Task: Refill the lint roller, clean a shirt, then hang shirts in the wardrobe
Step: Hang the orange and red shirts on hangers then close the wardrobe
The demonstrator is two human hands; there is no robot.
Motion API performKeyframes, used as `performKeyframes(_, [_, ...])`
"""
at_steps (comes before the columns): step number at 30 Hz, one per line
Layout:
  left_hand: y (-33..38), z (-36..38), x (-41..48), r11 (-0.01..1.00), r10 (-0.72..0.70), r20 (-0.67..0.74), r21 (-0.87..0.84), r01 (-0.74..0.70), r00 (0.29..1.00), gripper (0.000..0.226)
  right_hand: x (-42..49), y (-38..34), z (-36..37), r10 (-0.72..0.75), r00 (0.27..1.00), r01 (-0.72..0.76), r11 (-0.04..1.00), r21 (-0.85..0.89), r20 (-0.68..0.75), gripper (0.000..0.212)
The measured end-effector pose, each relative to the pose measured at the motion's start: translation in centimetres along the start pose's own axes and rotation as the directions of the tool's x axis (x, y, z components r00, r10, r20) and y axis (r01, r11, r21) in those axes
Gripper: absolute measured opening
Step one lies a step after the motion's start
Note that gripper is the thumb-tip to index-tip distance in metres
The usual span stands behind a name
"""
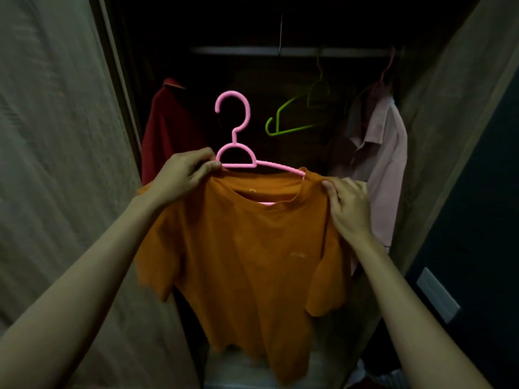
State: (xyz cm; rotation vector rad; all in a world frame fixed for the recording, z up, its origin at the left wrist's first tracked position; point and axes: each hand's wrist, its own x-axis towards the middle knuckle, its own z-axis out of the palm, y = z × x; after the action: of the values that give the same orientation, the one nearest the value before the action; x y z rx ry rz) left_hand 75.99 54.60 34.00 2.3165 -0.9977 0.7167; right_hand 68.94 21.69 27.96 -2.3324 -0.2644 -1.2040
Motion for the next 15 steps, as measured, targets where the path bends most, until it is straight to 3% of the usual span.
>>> performKeyframes(2, [0.4,0.5,0.4,0.999,0.045,0.024,0.005,-0.045,0.999,0.023,0.4,-1.0,0.3,-0.048,0.999,0.048,0.999,0.001,0.017,0.04])
performKeyframes(5, [1.2,1.2,0.9,0.997,0.07,0.017,0.017,-0.07,0.997,0.026,1.0,-2.1,0.9,-0.017,0.997,0.009,0.994,0.106,0.079,0.032])
performKeyframes(9, [1.7,0.8,0.7,0.996,-0.003,-0.115,-0.088,-0.007,0.993,0.031,1.1,-1.4,0.2,0.087,0.996,-0.09,0.983,0.16,0.027,0.028])
performKeyframes(12, [1.3,0.4,0.0,0.989,-0.019,-0.173,-0.147,-0.007,0.985,0.02,1.2,-0.7,-1.0,0.185,0.981,-0.195,0.952,0.234,0.063,0.032])
performKeyframes(15, [1.1,1.0,0.0,0.952,-0.148,-0.219,-0.297,0.078,0.964,0.008,1.2,-0.6,-1.5,0.203,0.974,-0.223,0.94,0.26,0.1,0.032])
